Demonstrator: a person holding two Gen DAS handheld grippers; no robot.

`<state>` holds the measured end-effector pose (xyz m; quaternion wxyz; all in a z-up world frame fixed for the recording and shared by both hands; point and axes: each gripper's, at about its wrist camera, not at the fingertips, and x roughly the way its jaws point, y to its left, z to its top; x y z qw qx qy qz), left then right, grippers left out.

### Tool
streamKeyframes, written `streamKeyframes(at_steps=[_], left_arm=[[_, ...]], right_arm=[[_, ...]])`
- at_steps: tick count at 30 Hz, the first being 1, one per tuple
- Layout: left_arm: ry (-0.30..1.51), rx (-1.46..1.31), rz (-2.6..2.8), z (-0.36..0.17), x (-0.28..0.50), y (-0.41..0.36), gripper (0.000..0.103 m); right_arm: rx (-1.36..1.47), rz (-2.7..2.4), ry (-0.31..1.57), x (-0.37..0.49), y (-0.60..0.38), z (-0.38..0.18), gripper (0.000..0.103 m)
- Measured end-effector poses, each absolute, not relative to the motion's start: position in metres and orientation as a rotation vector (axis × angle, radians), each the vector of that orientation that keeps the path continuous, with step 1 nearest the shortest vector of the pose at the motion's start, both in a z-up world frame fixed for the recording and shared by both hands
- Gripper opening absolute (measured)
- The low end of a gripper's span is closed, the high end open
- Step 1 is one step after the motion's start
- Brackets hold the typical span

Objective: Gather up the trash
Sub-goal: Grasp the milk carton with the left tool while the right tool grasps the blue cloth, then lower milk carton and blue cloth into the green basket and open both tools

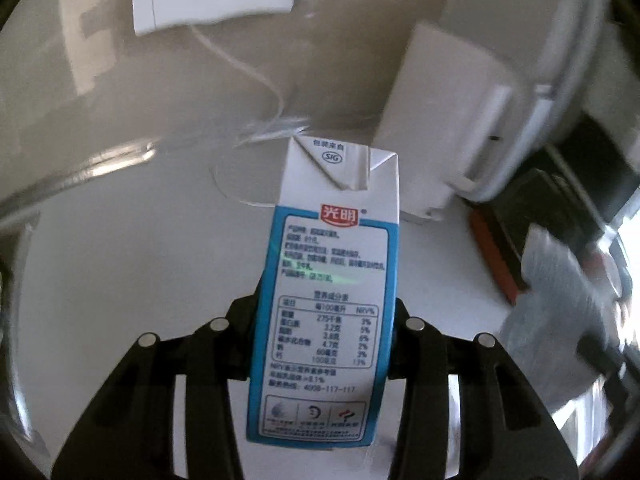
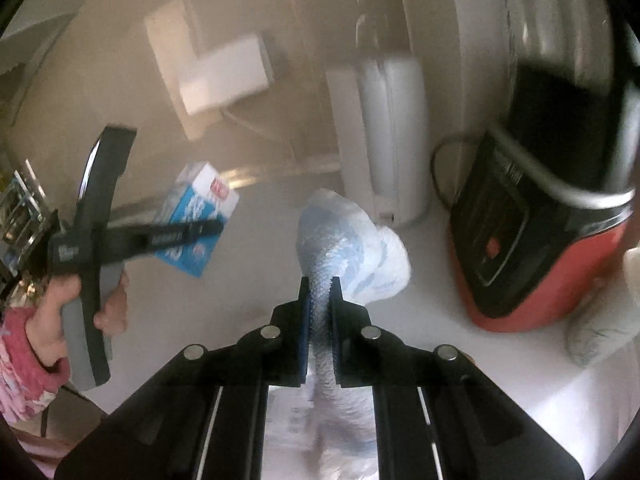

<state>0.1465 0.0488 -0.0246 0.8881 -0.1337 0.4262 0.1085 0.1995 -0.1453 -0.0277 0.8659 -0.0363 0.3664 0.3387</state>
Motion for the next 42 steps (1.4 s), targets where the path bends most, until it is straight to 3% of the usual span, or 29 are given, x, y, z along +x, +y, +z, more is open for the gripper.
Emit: streamKeyframes(at_steps=[6,13,23,29,36,37,39,42], left_arm=[[0.853,-0.164,0.051,0.004,0.06,0.047,0.042],[0.881,-0.04,-0.196,-0.015,-0.044,0.042,0.043],[0.957,0.091,-0.431,-0.106,-0.158,0.046,0.043],[0.991,0.138,-0.421,-0.162,-0.173,0.056,0.043],[1.029,0.153,-0.439,-0.19,-0.18,0.062,0.043],[1.03,0.15,-0.439,-0.192,-0.181,0.063,0.046],[1.034,0.159,-0.417,-0.194,-0.179,0.063,0.08],[0.983,0.172,-0.403,-0.188,-0.179,0.064,0.089]], right_arm=[[-0.035,0.662,0.657,0.103,-0.138,0.017,0.01],[0.059,0.577,0.656,-0.006,-0.129,0.01,0.01],[0.173,0.347,0.771,-0.171,-0.103,-0.082,0.01],[0.208,0.225,0.884,-0.223,-0.086,-0.144,0.01],[0.239,0.197,0.931,-0.24,-0.073,-0.172,0.01],[0.236,0.194,0.932,-0.239,-0.072,-0.172,0.01],[0.235,0.19,0.933,-0.237,-0.072,-0.173,0.01],[0.234,0.183,0.936,-0.236,-0.073,-0.175,0.01]])
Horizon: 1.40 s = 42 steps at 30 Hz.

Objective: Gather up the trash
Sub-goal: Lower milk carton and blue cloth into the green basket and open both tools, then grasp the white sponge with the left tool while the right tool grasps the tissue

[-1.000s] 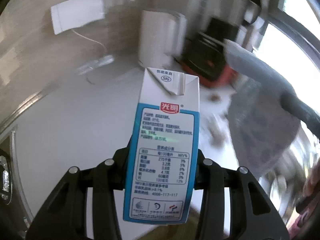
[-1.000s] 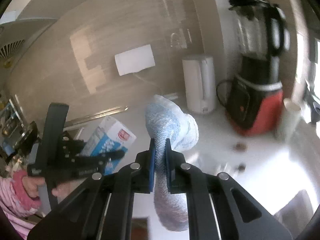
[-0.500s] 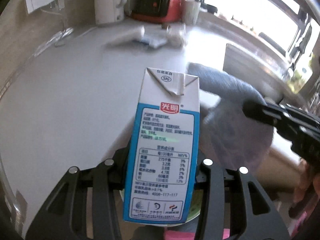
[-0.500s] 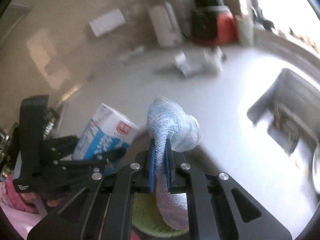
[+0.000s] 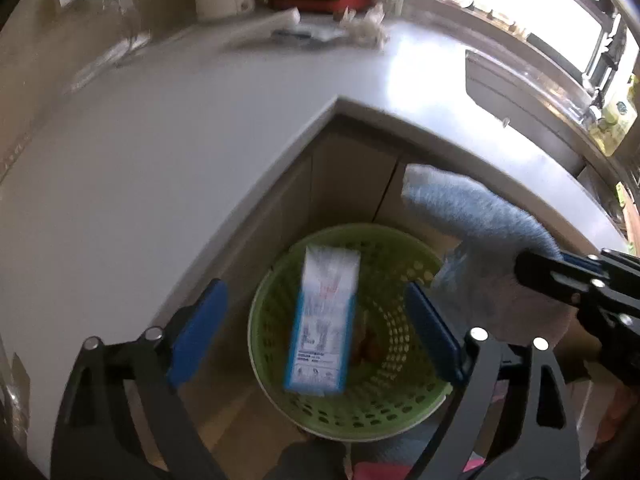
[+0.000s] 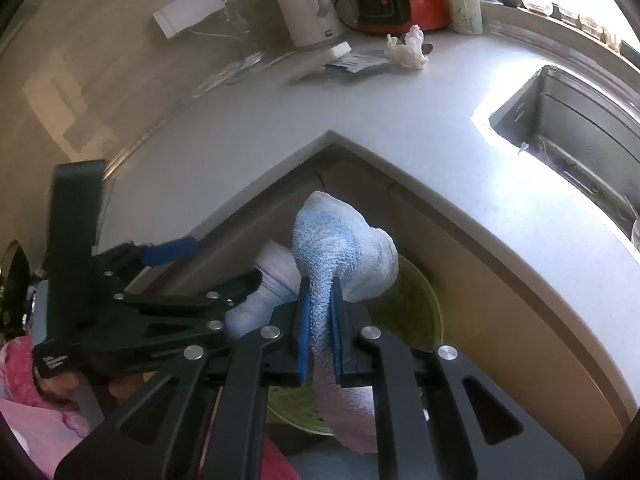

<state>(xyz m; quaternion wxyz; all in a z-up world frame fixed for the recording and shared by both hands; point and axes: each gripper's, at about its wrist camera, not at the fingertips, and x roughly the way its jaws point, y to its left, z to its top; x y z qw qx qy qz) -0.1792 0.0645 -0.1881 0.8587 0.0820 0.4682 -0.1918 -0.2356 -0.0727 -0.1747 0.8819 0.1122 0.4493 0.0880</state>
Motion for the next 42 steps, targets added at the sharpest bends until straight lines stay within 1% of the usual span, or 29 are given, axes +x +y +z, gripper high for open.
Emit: streamKeyframes(at_steps=[2,10,15,16,17,18,19,20,42], left_arm=[[0.975,0.175,-0.402,-0.184,-0.178,0.065,0.09],[0.957,0.149,-0.392,-0.172,-0.17,0.073,0.09],[0.923,0.118,-0.365,-0.16,-0.167,0.084,0.092],[0.917,0.111,-0.359,-0.157,-0.167,0.086,0.092],[0.91,0.104,-0.351,-0.155,-0.167,0.088,0.094],[0.904,0.099,-0.346,-0.153,-0.167,0.09,0.095],[0.902,0.096,-0.342,-0.151,-0.167,0.092,0.095],[0.9,0.089,-0.337,-0.15,-0.166,0.094,0.095],[0.912,0.086,-0.322,-0.147,-0.157,0.095,0.095]], right_arm=[[0.236,0.179,0.939,-0.234,-0.073,-0.175,0.01],[0.232,0.178,0.936,-0.227,-0.07,-0.174,0.01],[0.214,0.192,0.948,-0.222,-0.064,-0.177,0.013],[0.207,0.191,0.958,-0.22,-0.062,-0.179,0.019],[0.204,0.194,0.969,-0.219,-0.06,-0.181,0.046],[0.198,0.19,0.981,-0.218,-0.058,-0.183,0.069],[0.177,0.162,0.977,-0.218,-0.056,-0.184,0.095],[0.155,0.135,0.962,-0.22,-0.053,-0.183,0.1],[0.169,0.127,1.013,-0.211,-0.058,-0.187,0.1]])
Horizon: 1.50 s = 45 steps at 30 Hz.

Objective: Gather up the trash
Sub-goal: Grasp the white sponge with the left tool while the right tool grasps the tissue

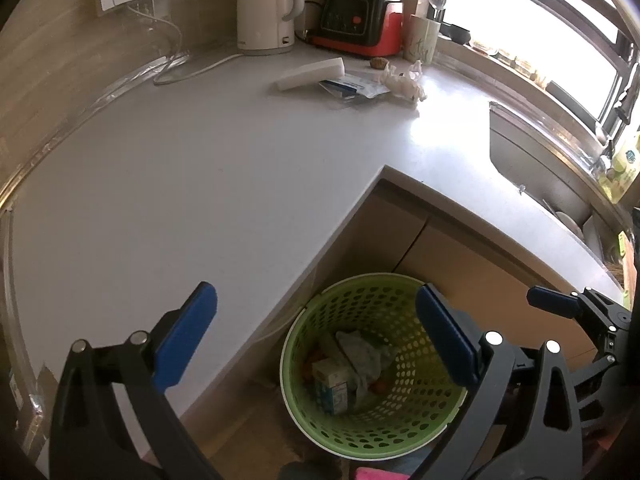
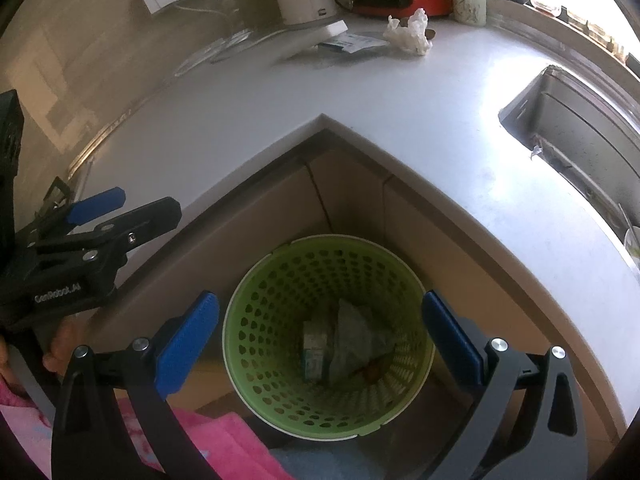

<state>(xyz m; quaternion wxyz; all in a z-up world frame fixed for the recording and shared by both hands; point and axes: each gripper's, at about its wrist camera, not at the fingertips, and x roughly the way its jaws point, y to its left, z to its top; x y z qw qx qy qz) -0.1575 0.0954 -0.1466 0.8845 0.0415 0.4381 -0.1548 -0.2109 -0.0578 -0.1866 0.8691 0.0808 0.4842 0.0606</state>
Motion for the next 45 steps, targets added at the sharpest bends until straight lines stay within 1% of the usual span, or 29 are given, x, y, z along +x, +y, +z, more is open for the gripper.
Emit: streamKeyframes(at_steps=[7,15,20,26,37,45], left_arm=[[0.903,0.076,-0.304,-0.14,-0.139,0.092,0.095],[0.884,0.045,-0.244,-0.125,-0.094,0.078,0.095],[0.87,0.02,-0.19,-0.113,-0.059,0.061,0.095],[0.861,-0.001,-0.105,-0.104,-0.015,0.042,0.095],[0.882,-0.029,0.04,-0.106,0.043,0.019,0.095],[0.925,-0.071,0.096,-0.104,0.076,-0.001,0.095]], right_arm=[[0.141,0.138,0.997,-0.203,-0.064,-0.172,0.1],[0.092,0.159,0.974,-0.168,-0.095,-0.154,0.1],[0.07,0.167,0.939,-0.123,-0.118,-0.14,0.1],[0.035,0.203,0.899,-0.044,-0.147,-0.129,0.1],[0.021,0.243,0.877,0.078,-0.183,-0.156,0.1],[0.065,0.263,0.903,0.111,-0.189,-0.173,0.1]])
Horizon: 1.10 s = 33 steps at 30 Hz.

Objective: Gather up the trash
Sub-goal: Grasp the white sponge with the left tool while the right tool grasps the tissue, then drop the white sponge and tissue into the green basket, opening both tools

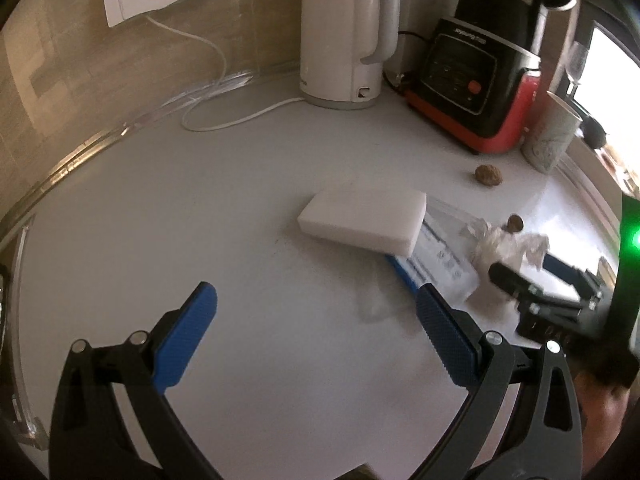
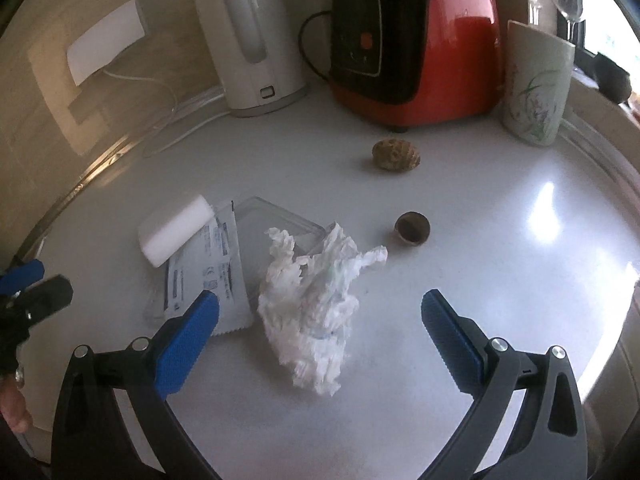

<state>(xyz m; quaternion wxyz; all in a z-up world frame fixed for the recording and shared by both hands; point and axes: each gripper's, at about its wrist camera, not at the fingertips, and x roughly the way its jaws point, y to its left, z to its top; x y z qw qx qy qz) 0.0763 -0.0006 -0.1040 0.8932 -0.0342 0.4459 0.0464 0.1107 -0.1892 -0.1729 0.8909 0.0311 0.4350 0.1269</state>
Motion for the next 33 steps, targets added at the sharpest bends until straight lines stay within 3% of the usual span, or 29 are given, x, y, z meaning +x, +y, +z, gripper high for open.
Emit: streamKeyframes(at_steps=[3,4,6,8,11,20,28,33], left_arm=[[0.943,-0.078,0.128,-0.1,0.092,-0.011,0.095],[0.951,-0.081,0.138,-0.099,0.097,-0.013,0.095],[0.981,-0.105,0.171,-0.098,0.111,-0.017,0.095],[1.023,-0.151,0.196,-0.099,0.128,-0.018,0.095],[1.092,-0.251,0.233,-0.105,0.151,-0.014,0.095],[1.211,-0.553,0.362,-0.128,0.198,0.012,0.095],[1.323,-0.588,0.44,-0.161,0.223,0.013,0.095],[1.376,-0.557,0.422,-0.173,0.234,0.008,0.078]], right_arm=[[0.064,0.277,0.904,0.114,-0.191,-0.178,0.1],[0.065,0.279,0.904,0.115,-0.191,-0.178,0.094],[0.078,0.296,0.914,0.119,-0.194,-0.181,0.077],[0.125,0.331,0.932,0.121,-0.2,-0.184,0.045],[0.164,0.377,0.94,0.122,-0.206,-0.186,0.026],[0.197,0.439,0.881,0.108,-0.222,-0.17,0.022],[0.222,0.469,0.877,0.102,-0.228,-0.17,0.022],[0.231,0.466,0.875,0.098,-0.234,-0.17,0.022]])
